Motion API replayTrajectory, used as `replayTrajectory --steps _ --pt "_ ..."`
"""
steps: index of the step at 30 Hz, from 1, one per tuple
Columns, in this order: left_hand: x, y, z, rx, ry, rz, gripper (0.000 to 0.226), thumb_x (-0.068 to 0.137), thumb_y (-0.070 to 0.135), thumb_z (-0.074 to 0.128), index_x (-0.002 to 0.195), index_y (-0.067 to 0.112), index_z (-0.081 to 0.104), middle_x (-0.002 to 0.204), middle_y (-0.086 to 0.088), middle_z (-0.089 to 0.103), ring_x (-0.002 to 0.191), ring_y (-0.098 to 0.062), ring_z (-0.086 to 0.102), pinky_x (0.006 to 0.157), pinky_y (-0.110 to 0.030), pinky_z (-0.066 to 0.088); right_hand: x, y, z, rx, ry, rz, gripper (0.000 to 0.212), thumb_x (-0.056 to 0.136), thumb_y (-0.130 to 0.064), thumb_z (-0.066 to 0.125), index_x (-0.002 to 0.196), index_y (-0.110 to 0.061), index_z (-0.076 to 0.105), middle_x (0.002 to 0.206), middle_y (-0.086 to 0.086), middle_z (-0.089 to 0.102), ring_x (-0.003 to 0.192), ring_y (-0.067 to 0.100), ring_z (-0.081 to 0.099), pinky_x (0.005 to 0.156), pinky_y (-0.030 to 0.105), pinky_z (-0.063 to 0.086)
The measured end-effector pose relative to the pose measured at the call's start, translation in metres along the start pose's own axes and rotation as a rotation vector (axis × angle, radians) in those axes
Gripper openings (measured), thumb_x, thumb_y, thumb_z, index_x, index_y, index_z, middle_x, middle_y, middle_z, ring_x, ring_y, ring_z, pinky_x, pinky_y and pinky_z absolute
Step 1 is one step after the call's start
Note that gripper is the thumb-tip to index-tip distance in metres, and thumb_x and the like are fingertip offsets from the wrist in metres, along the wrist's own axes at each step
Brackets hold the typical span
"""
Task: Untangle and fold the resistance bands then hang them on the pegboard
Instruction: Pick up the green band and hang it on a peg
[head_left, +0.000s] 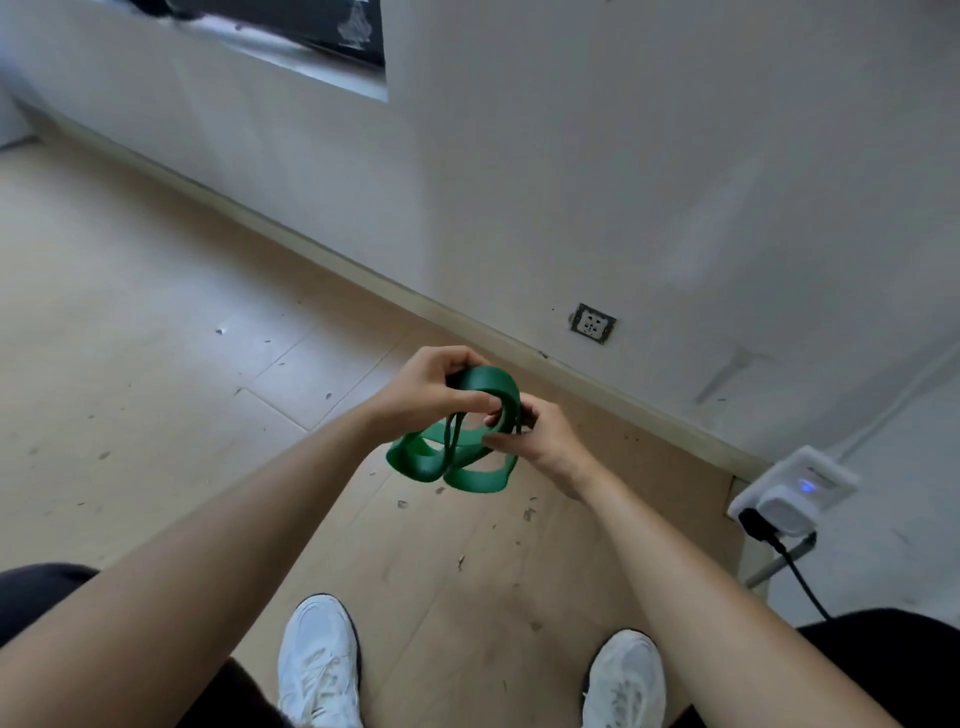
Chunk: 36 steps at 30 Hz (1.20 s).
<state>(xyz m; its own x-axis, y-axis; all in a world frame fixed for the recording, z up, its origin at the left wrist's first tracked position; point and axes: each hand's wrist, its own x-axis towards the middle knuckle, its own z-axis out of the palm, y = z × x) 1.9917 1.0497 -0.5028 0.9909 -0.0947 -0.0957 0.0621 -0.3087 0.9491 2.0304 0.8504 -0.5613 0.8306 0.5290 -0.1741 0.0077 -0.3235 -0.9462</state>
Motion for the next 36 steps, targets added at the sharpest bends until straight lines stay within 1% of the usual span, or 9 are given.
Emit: replayTrajectory --steps 2,8,11,16,21,26,28,32,36 --pt "-0.004 0.011 -0.007 -0.050 0.029 0.009 0.030 0.082 0.012 0.083 0.109 0.007 0.070 0.091 -0.005 0.074 0.081 -0.016 0.070 0.073 -0.025 0.055 -0.004 -0.013 0.004 0.045 0.041 -0.033 0.032 0.081 -0.010 0.084 0.109 -0.013 0.069 0.098 0.004 0.072 0.088 0.003 0.068 0.075 0.018 0.053" --pt "-0.009 0.040 -0.036 -0.204 0.162 0.069 0.026 0.089 0.014 0.075 0.114 0.007 0.071 0.090 0.003 0.074 0.083 -0.010 0.069 0.078 -0.023 0.054 -0.011 -0.068 -0.025 0.056 0.110 -0.154 0.035 0.084 -0.016 0.082 0.114 -0.026 0.066 0.104 0.000 0.076 0.102 0.012 0.072 0.089 0.026 0.057" --pt "-0.001 0.063 -0.042 -0.260 0.195 0.100 0.025 0.092 0.017 0.073 0.116 0.009 0.071 0.097 -0.004 0.073 0.090 -0.018 0.068 0.088 -0.033 0.058 -0.017 -0.106 -0.051 -0.056 0.126 -0.232 0.043 0.084 -0.015 0.083 0.119 -0.028 0.062 0.106 0.000 0.074 0.100 0.009 0.072 0.083 0.020 0.056" --pt "0.020 0.118 -0.046 -0.315 0.235 0.149 0.021 0.095 0.020 0.069 0.114 0.013 0.073 0.109 -0.017 0.073 0.092 -0.021 0.067 0.088 -0.033 0.059 -0.020 -0.169 -0.095 -0.160 0.238 -0.355 0.053 0.086 -0.020 0.081 0.130 -0.036 0.057 0.104 -0.002 0.071 0.097 0.015 0.071 0.086 0.030 0.058" --pt "0.052 0.201 -0.050 -0.438 0.318 0.273 0.031 0.090 0.019 0.075 0.118 0.010 0.067 0.105 -0.020 0.075 0.085 -0.026 0.068 0.085 -0.039 0.061 -0.020 -0.248 -0.143 -0.166 0.422 -0.569 0.041 0.087 -0.018 0.080 0.122 -0.032 0.064 0.107 -0.005 0.073 0.093 0.014 0.070 0.081 0.028 0.058" --pt "0.078 0.299 -0.056 -0.508 0.343 0.405 0.031 0.090 0.024 0.076 0.115 0.010 0.066 0.107 -0.017 0.074 0.086 -0.024 0.070 0.085 -0.039 0.062 -0.018 -0.325 -0.186 -0.158 0.598 -0.754 0.027 0.093 -0.016 0.074 0.116 -0.030 0.068 0.107 -0.008 0.072 0.099 0.021 0.069 0.091 0.047 0.058" --pt "0.086 0.335 -0.054 -0.524 0.354 0.465 0.029 0.091 0.026 0.076 0.114 0.011 0.067 0.108 -0.015 0.074 0.090 -0.025 0.071 0.087 -0.041 0.062 -0.018 -0.353 -0.202 -0.143 0.667 -0.802 0.025 0.095 -0.015 0.071 0.116 -0.028 0.068 0.108 -0.007 0.073 0.101 0.021 0.069 0.092 0.049 0.057" --pt "0.104 0.398 -0.047 -0.512 0.358 0.567 0.025 0.095 0.027 0.070 0.115 0.013 0.064 0.110 -0.013 0.072 0.096 -0.029 0.073 0.084 -0.040 0.063 -0.022 -0.401 -0.229 -0.054 0.755 -0.871 0.021 0.099 -0.013 0.065 0.114 -0.027 0.065 0.105 -0.002 0.071 0.098 0.022 0.069 0.091 0.044 0.059" --pt "0.126 0.446 -0.042 -0.482 0.360 0.626 0.025 0.098 0.028 0.066 0.118 0.013 0.059 0.111 -0.015 0.070 0.092 -0.028 0.074 0.081 -0.039 0.063 -0.019 -0.435 -0.252 0.036 0.774 -0.887 0.019 0.102 -0.010 0.059 0.117 -0.021 0.062 0.107 0.008 0.070 0.089 0.016 0.071 0.080 0.035 0.062"
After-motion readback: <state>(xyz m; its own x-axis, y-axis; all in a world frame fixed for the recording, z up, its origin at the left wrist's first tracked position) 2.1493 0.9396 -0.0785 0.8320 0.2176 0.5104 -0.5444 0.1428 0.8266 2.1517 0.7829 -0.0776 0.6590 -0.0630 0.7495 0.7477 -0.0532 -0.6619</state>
